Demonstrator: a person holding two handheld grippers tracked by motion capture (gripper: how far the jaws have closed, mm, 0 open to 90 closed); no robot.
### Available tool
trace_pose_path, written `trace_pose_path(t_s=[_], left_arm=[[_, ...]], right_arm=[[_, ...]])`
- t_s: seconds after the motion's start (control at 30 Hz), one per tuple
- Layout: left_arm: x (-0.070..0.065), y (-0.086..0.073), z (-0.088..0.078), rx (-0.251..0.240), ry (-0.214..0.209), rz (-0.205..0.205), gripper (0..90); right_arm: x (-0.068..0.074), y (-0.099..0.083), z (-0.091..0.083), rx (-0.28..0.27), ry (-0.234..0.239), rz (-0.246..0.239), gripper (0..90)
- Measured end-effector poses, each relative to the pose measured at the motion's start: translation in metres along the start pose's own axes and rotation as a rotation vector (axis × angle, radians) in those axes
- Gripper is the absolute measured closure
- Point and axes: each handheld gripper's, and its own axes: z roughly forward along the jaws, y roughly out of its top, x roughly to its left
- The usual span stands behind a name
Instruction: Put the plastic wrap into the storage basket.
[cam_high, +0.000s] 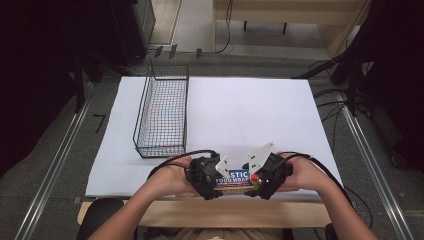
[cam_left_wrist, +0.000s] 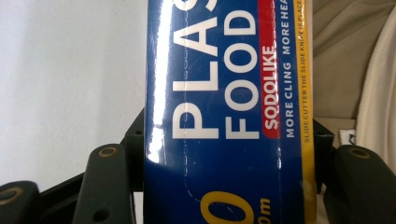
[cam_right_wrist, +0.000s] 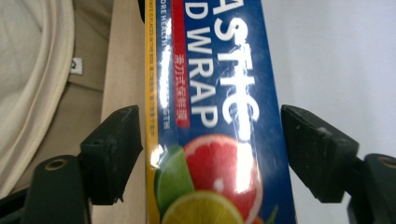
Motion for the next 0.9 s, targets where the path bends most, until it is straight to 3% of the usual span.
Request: trace_pose_path(t_s=[0.13,0.33,0.57,0.73,0.9], left_arm=[[0.004,-0.003,-0.001,0.001,-0.002,-0.024,40.1],[0.009,-0.006,-0.002,0.001,0.006,-0.041,40.1],[0.013,-0.01,-0.004,0.01,0.001,-0.066,40.1],[0.016,-0.013,-0.006,0.012,0.003,-0.078,40.0],[0.019,-0.016,-0.008,0.012,0.008,-0.084,40.0]], right_arm=[[-0.004,-0.009,-0.009,-0.043,-0.042,0.049,22.0],[-0.013,-0.021,-0.018,-0.068,-0.063,0.106,20.2],[-0.019,-0.035,-0.03,-0.091,-0.093,0.133,18.5],[-0.024,-0.045,-0.041,-0.153,-0.121,0.16,18.9],[-0.027,-0.053,-0.05,-0.177,-0.161,0.183,19.7]])
